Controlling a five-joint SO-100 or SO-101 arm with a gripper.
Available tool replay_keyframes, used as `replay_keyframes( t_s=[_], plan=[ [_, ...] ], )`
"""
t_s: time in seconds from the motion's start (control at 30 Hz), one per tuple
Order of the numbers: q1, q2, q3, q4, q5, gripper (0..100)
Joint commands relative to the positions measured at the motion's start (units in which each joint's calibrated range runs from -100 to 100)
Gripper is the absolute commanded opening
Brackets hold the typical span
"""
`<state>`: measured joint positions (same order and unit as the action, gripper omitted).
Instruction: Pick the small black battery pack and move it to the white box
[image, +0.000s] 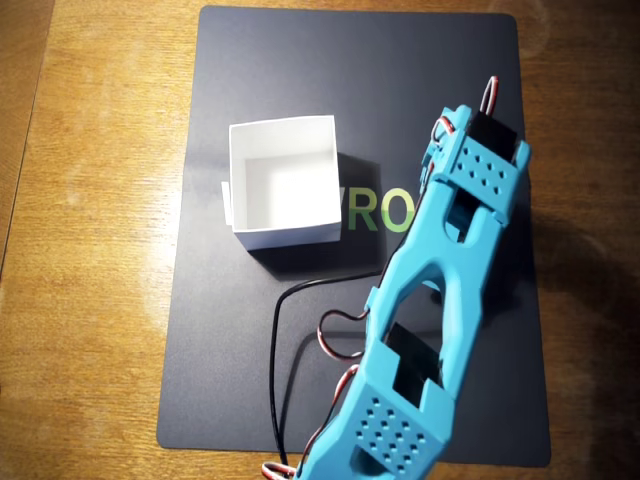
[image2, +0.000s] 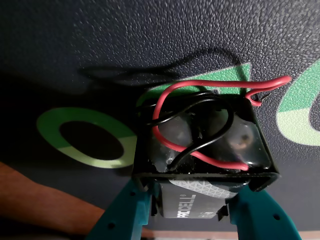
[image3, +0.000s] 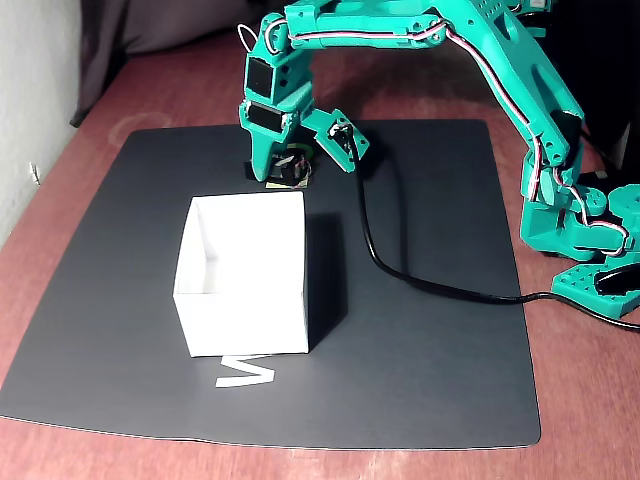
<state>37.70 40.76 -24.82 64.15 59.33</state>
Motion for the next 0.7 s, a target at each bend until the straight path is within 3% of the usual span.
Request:
replay_keyframes(
  t_s=[0.0,0.67],
  plan=[
    [0.95,0.23,-0.26,-0.09,0.14,8],
    [0.83,-0.47,-1.17,0.53,0.14,8]
  ],
)
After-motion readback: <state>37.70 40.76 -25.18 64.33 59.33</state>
